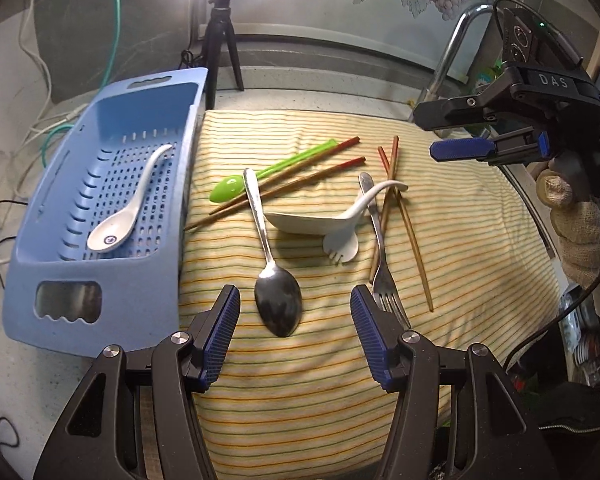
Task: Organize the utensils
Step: 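Move the left gripper back over the cloth, then lower the left gripper onto the second white ceramic spoon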
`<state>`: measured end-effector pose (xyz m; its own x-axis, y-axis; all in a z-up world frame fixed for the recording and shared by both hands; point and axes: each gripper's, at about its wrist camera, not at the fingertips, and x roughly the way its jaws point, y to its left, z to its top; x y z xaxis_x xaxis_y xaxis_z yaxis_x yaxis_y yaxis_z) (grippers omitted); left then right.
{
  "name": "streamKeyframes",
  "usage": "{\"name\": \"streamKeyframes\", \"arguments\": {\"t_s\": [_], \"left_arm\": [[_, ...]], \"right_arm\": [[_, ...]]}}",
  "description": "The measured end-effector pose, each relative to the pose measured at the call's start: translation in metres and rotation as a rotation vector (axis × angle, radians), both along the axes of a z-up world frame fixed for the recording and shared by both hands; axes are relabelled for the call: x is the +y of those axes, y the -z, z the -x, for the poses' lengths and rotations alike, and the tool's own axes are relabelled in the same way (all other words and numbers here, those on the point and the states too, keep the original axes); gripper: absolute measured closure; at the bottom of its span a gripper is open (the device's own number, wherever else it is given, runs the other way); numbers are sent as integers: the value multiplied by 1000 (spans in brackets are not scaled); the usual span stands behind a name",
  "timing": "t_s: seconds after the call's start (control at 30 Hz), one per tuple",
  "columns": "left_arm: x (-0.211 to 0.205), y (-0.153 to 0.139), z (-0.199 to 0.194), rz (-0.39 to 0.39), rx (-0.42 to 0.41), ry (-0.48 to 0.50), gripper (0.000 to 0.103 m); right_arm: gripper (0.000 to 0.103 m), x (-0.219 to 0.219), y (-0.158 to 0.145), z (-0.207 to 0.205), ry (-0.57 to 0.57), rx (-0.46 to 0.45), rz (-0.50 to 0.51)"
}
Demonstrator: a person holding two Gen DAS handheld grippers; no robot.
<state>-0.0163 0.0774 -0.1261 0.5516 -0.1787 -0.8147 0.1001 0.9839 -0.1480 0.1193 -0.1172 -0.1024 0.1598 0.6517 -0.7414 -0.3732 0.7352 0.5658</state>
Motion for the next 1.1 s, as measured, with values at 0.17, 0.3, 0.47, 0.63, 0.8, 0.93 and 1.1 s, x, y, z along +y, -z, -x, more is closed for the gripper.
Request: {"name": "streamKeyframes", "arguments": {"t_s": [0.17, 0.3, 0.47, 0.63, 0.8, 0.93, 1.1], "left_arm": [[-3, -1, -9, -6, -4, 18, 46], [-3, -8, -26, -20, -19, 39, 46], [-5, -10, -54, -35, -29, 67, 62], [-10, 4, -83, -55, 23, 95, 79], [-18, 19, -89, -74, 67, 132, 83], [-21, 23, -89, -60, 80, 146, 84], [-20, 26, -87, -53, 90, 147, 84]], "right_arm": [[38, -5, 27, -7, 46, 101, -30], [52, -3, 45, -15, 77, 155, -38], [62, 3, 62, -22, 114, 211, -38], [66, 5, 72, -28, 141, 238, -42], [67, 7, 77, -29, 153, 254, -31], [69, 9, 77, -32, 156, 257, -36], [70, 16, 78, -34, 149, 261, -37]]}}
